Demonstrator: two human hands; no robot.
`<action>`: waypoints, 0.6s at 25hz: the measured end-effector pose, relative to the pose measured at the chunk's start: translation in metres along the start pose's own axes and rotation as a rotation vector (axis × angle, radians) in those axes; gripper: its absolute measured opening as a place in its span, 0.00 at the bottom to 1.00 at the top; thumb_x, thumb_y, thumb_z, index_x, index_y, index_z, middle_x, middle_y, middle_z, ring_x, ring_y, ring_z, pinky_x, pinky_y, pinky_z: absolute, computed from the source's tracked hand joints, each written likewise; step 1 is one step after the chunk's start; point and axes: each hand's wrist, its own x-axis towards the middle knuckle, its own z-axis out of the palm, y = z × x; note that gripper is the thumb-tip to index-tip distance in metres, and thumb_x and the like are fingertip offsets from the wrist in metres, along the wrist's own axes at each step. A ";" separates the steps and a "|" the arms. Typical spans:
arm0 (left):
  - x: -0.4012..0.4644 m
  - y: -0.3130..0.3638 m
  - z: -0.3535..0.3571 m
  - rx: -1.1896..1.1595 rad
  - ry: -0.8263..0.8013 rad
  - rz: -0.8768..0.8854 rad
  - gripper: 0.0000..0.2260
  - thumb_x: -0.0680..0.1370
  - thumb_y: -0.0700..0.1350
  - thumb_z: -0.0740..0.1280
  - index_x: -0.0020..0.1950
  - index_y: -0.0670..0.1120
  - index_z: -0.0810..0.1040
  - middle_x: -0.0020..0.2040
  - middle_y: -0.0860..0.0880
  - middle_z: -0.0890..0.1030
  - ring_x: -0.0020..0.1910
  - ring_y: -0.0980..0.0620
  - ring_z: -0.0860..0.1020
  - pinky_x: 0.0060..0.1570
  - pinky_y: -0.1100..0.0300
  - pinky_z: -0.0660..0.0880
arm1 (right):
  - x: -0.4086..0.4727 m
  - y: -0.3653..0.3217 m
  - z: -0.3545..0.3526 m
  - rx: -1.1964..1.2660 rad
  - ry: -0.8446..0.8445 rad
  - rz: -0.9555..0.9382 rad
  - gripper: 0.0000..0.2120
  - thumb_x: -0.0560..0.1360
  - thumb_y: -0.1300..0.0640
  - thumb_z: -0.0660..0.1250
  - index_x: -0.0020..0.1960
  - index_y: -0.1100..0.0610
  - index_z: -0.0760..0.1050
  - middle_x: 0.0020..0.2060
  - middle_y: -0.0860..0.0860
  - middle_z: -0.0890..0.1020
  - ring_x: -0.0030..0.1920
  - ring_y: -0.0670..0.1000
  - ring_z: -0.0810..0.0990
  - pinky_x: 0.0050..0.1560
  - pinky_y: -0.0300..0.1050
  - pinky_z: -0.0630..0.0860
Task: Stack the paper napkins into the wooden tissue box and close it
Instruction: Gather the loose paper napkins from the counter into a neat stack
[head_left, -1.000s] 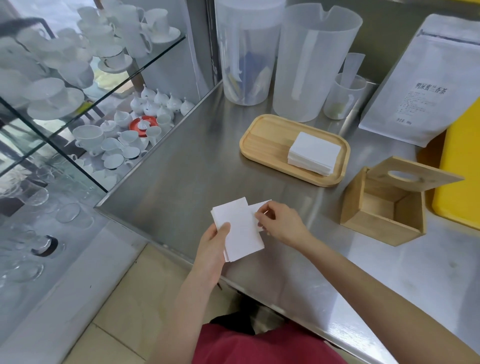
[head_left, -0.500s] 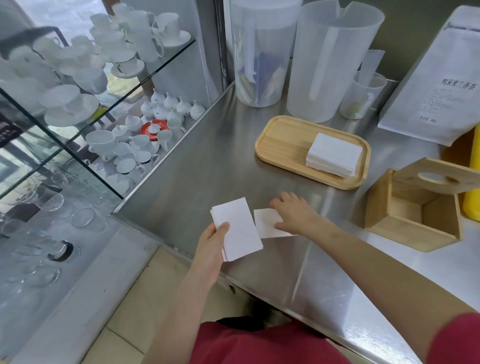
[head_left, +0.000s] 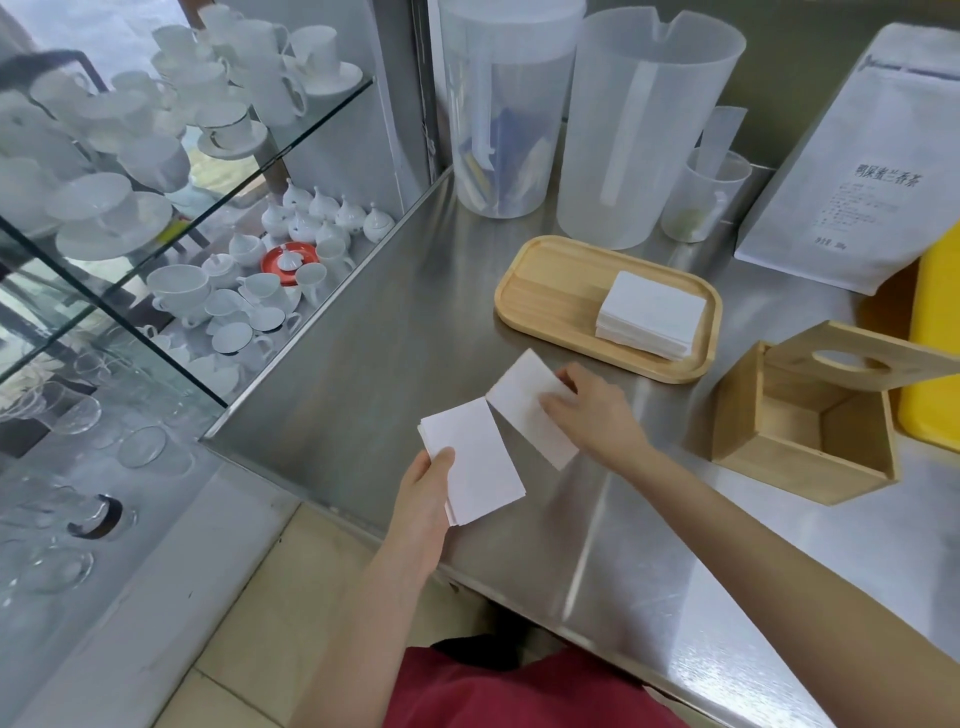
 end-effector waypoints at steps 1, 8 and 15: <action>0.000 0.000 0.002 -0.007 -0.002 -0.002 0.08 0.81 0.42 0.56 0.51 0.47 0.75 0.45 0.51 0.80 0.43 0.53 0.78 0.39 0.59 0.73 | -0.005 -0.005 -0.005 0.130 0.022 -0.001 0.04 0.76 0.56 0.61 0.49 0.55 0.71 0.45 0.51 0.78 0.46 0.52 0.74 0.38 0.40 0.69; 0.009 0.000 0.012 -0.027 -0.054 0.011 0.10 0.80 0.43 0.56 0.52 0.46 0.77 0.48 0.48 0.81 0.44 0.51 0.79 0.41 0.58 0.75 | -0.034 -0.013 0.008 0.444 -0.069 0.049 0.04 0.75 0.58 0.63 0.49 0.58 0.74 0.40 0.48 0.77 0.43 0.50 0.75 0.45 0.44 0.70; 0.012 0.002 0.021 -0.015 -0.058 -0.051 0.14 0.78 0.50 0.58 0.55 0.46 0.79 0.45 0.48 0.83 0.42 0.50 0.80 0.40 0.58 0.74 | -0.037 -0.007 0.030 0.408 -0.041 0.128 0.04 0.75 0.57 0.64 0.45 0.56 0.70 0.39 0.48 0.76 0.43 0.51 0.73 0.39 0.41 0.69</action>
